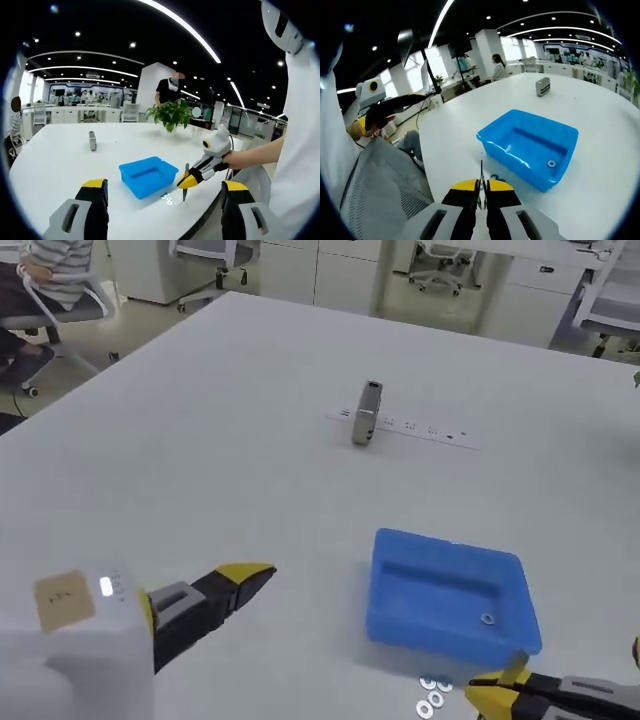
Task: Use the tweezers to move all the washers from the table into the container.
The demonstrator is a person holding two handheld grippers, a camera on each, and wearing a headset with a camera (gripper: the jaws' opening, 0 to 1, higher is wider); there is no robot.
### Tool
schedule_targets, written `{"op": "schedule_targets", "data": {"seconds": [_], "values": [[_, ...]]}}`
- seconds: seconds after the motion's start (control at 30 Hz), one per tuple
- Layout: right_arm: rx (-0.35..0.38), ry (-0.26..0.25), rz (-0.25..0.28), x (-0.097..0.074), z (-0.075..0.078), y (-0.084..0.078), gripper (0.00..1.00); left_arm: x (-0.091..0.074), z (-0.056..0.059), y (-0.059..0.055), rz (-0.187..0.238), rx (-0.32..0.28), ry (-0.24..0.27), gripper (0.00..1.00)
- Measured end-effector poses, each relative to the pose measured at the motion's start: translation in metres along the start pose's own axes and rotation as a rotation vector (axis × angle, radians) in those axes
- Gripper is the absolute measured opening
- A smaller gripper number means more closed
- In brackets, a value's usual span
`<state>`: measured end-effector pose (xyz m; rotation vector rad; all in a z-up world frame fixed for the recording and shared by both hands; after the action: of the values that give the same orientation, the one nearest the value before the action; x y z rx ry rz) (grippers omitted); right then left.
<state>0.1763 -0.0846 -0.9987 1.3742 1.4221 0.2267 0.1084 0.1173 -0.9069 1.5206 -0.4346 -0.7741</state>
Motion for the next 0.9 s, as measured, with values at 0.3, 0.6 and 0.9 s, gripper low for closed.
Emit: {"op": "schedule_targets", "data": {"seconds": [0.3,0.6,0.9], "values": [[0.046,0.035,0.108,0.008,-0.008,0.023,0.03,0.012,-0.005,-0.006,-0.003,-0.003,-0.04,0.95],[0.024,0.057,0.102,0.026,-0.006,0.023,0.03,0.013,-0.006,-0.01,-0.029,-0.015,-0.014,0.95],[-0.025,0.074,0.101,0.031,-0.008,0.018,0.03,0.008,-0.004,-0.015,-0.051,-0.013,-0.008,0.95]]}}
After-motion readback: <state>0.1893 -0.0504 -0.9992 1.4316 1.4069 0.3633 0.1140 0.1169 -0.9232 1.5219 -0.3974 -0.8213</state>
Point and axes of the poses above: the centre of the closed fingertips' face, and the gripper's own axes: x roughly forward along the fingers, z roughly to its right, y roughly out of its top, the point moved 6 cm from there along -x, roughly backward along the fingers, and after that the axes turned 8 degrees about x, right-handed, at the moved point
